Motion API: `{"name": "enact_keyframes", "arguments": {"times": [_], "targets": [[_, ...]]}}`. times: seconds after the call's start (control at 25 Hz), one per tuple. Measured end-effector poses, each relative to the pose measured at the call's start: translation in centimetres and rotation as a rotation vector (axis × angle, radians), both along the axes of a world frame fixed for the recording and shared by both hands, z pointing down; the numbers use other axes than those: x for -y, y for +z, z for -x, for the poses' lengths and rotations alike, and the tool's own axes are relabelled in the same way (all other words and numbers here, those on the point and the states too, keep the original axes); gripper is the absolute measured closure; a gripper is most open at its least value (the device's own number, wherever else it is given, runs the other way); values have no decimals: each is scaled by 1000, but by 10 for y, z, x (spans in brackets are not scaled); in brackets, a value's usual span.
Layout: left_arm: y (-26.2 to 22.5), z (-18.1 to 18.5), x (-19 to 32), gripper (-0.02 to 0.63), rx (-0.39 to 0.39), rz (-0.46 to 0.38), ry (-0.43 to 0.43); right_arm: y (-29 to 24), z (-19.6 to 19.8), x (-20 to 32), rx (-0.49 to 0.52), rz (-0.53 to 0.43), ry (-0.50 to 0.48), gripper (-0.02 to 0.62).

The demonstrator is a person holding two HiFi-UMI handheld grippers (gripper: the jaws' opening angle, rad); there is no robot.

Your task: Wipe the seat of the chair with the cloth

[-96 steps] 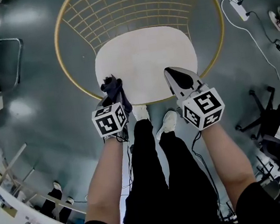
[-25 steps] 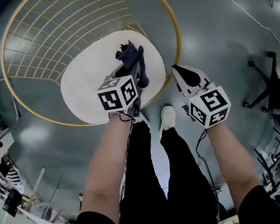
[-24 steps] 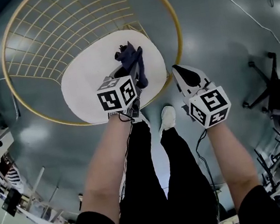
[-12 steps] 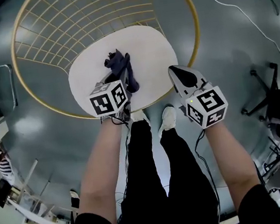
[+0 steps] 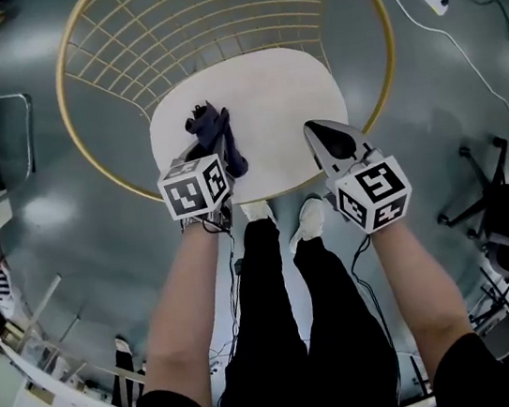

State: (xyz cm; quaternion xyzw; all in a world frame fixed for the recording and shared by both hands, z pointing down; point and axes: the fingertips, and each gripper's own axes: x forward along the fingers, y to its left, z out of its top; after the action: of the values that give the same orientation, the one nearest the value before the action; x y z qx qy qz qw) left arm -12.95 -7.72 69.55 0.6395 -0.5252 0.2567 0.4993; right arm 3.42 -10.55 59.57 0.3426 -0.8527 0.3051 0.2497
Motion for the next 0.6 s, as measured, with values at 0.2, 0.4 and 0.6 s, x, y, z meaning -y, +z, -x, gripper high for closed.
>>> {"name": "enact_keyframes", "arguments": {"times": [0.2, 0.4, 0.6], "targets": [[-5, 43, -15, 520, 63, 31, -53, -7, 22, 3, 3, -3, -32, 583], [-10, 63, -22, 520, 100, 44, -37, -14, 45, 7, 11, -8, -70, 583], [-16, 78, -29, 520, 142, 60, -73, -19, 59, 9, 11, -10, -96, 583]]}}
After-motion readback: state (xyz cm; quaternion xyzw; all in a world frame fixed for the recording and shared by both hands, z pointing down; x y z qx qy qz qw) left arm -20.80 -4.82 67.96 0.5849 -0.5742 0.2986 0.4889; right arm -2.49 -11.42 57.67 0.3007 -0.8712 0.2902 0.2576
